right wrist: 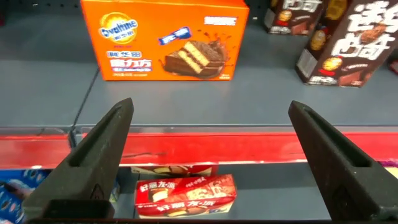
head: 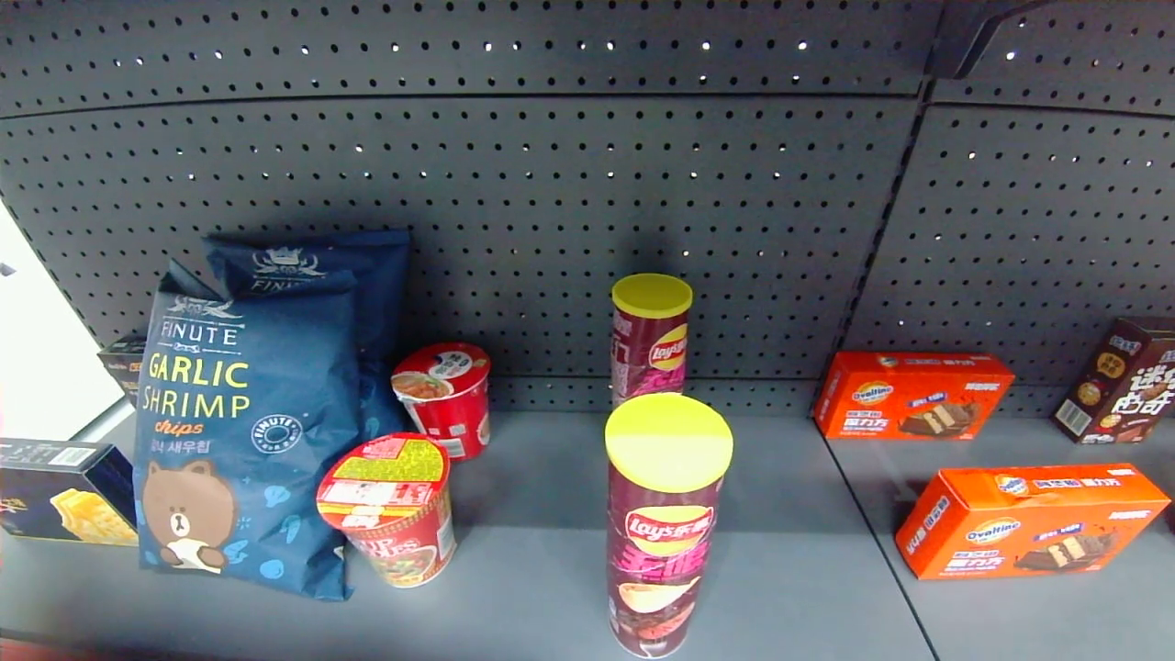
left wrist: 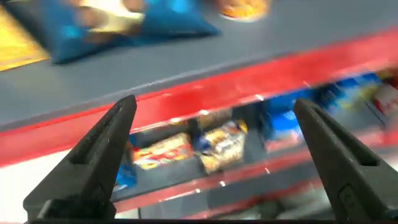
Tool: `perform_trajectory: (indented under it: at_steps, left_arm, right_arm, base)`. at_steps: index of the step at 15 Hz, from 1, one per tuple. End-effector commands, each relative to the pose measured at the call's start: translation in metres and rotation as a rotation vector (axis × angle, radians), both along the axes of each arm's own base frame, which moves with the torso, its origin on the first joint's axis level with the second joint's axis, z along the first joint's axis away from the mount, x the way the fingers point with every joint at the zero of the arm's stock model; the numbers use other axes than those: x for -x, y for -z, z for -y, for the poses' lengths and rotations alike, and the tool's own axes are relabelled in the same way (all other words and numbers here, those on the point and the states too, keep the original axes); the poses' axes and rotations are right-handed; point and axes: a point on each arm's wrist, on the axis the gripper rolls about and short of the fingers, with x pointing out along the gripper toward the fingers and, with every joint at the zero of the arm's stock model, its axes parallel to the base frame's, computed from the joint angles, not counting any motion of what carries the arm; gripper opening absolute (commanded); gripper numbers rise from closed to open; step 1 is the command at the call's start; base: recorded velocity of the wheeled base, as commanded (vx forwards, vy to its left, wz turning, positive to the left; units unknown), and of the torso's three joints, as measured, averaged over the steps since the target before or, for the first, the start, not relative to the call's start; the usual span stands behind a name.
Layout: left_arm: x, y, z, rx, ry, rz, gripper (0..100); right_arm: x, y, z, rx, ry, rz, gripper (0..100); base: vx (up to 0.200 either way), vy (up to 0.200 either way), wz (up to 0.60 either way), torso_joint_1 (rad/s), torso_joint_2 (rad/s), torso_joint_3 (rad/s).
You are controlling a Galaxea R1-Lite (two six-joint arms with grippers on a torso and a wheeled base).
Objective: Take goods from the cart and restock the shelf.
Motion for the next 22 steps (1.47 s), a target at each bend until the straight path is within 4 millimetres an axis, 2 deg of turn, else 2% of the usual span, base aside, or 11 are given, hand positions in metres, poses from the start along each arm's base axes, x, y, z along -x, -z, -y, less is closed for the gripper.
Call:
perform_trajectory:
  at_steps: [1, 4, 7, 8, 9, 14, 16, 19, 22]
  left_arm:
    - [0.009, 0.001, 0.000, 0.011, -0.044, 0.106, 100]
    - [0.011, 0.002, -0.001, 0.009, -0.076, 0.141, 100]
    - [0.008, 0.001, -0.001, -0.013, -0.222, 0.094, 100]
    - [0.005, 0.000, 0.000, -0.020, -0.305, 0.068, 100]
    - [0.006, 0.000, 0.002, -0.017, -0.316, 0.072, 100]
    - [0.011, 0.003, 0.009, 0.014, 0.066, 0.172, 100]
    - [0.010, 0.003, 0.010, 0.018, 0.157, 0.219, 100]
    - [0.010, 0.004, 0.010, 0.095, 0.138, 0.191, 100]
    - [0.011, 0.003, 0.013, 0.115, 0.258, 0.188, 100]
  right_arm:
    - [0.000, 0.000, 0.000, 0.001, -0.005, -0.003, 100]
    - [0.000, 0.000, 0.000, 0.005, -0.005, -0.003, 100]
    - [0.000, 0.000, 0.000, 0.000, -0.013, -0.004, 100]
    - [0.001, 0.001, 0.000, -0.001, -0.063, -0.009, 100]
    - [0.004, 0.001, 0.000, 0.002, -0.094, 0.014, 100]
    - [0.007, 0.002, 0.001, 0.002, -0.088, 0.058, 100]
    - [0.007, 0.002, 0.001, 0.002, -0.088, 0.057, 100]
    - [0.007, 0.002, 0.001, 0.001, -0.088, 0.059, 100]
    - [0.007, 0.002, 0.001, -0.004, -0.066, 0.059, 100]
  base:
    - [0.000, 0.000, 0.00, 0.000, 0.00, 0.000]
    - [0.000, 0.000, 0.00, 0.000, 0.00, 0.000]
    - [0.000, 0.000, 0.00, 0.000, 0.00, 0.000]
    - [0.000, 0.000, 0.00, 0.000, 0.00, 0.000]
    - [0.000, 0.000, 0.00, 0.000, 0.00, 0.000]
    - [0.000, 0.000, 0.00, 0.000, 0.00, 0.000]
    - [0.000, 0.000, 0.00, 0.000, 0.00, 0.000]
    - [0.000, 0.000, 0.00, 0.000, 0.00, 0.000]
    - [0.000, 0.000, 0.00, 0.000, 0.00, 0.000]
